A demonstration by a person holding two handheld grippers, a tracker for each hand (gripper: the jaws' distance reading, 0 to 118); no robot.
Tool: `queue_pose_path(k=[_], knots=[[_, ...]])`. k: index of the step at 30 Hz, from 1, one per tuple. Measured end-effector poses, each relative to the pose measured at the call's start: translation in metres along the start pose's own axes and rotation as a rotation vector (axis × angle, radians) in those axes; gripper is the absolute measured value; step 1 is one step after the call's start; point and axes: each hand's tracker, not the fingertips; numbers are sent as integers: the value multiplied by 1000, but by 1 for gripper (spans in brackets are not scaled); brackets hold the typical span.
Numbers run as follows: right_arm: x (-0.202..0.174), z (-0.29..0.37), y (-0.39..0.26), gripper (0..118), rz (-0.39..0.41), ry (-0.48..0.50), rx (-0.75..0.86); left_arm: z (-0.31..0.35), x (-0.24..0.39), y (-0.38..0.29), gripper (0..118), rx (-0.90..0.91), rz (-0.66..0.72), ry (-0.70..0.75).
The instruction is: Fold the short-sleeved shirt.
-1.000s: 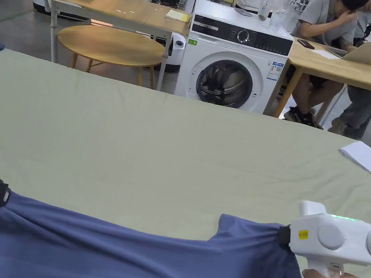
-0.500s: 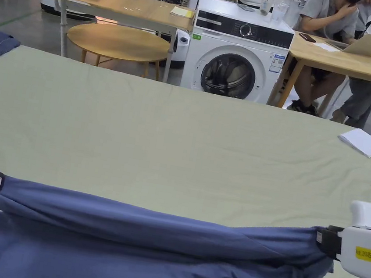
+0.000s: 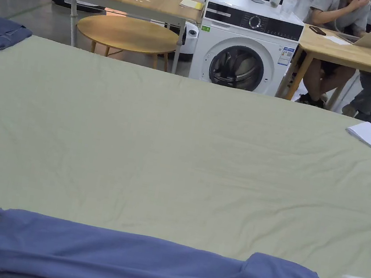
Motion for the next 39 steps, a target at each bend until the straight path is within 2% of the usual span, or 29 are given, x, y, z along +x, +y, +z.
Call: queue_pose_path(k=[7, 8, 9, 11, 12, 13, 14, 15, 20, 23, 27, 28, 30, 31, 33, 34, 35, 36, 39], knots=[[-13, -30, -9, 1, 27, -35, -22, -21, 5, -3, 0, -8, -27, 28], [-14, -30, -9, 4, 36, -41, -10, -20, 3, -3, 0, -4, -15, 22], [-14, -28, -8, 13, 40, -45, -11, -18, 2, -2, 3, -6, 1, 14], [-17, -19, -6, 21, 45, -83, 0, -12, -2, 3, 10, -6, 56, -18], [-17, -12, -5, 21, 52, -105, 17, -7, -2, 6, 10, 11, 73, -34], [-17, -2, -2, 36, 57, -116, 39, -1, 1, 7, 20, 27, 73, -32], [-19, 9, 1, 57, 50, -124, 75, 4, 4, 9, 32, 46, 65, -8], [-20, 20, 4, 64, 43, -126, 119, 7, 8, 16, 35, 79, 39, 20], [-32, 58, 21, 64, -52, -115, 318, 28, 29, 36, 37, 246, 1, -14], [-52, 66, 30, 64, -99, -62, 485, 33, 47, 47, 37, 367, -13, -1], [-99, 66, 41, 62, -86, -28, 675, 36, 76, 57, 37, 540, -23, 13], [-113, 66, 44, 59, -75, -38, 715, 37, 83, 58, 37, 586, -30, 22], [-137, 66, 48, 45, -49, -37, 796, 40, 97, 58, 34, 647, -50, 43], [-148, 67, 51, 39, -39, -42, 823, 35, 99, 64, 30, 670, -58, 54], [-167, 70, 54, 17, -27, -50, 888, 38, 108, 67, 12, 693, -64, 68], [-175, 70, 56, 11, -22, -54, 920, 40, 112, 68, 5, 718, -68, 71], [-182, 71, 57, 1, -11, -85, 943, 41, 116, 72, 1, 744, -76, 86], [-190, 72, 59, 0, -12, -122, 958, 43, 120, 73, 1, 762, -87, 104], [-199, 76, 63, 0, -29, -80, 987, 48, 126, 76, 0, 804, -86, 117]])
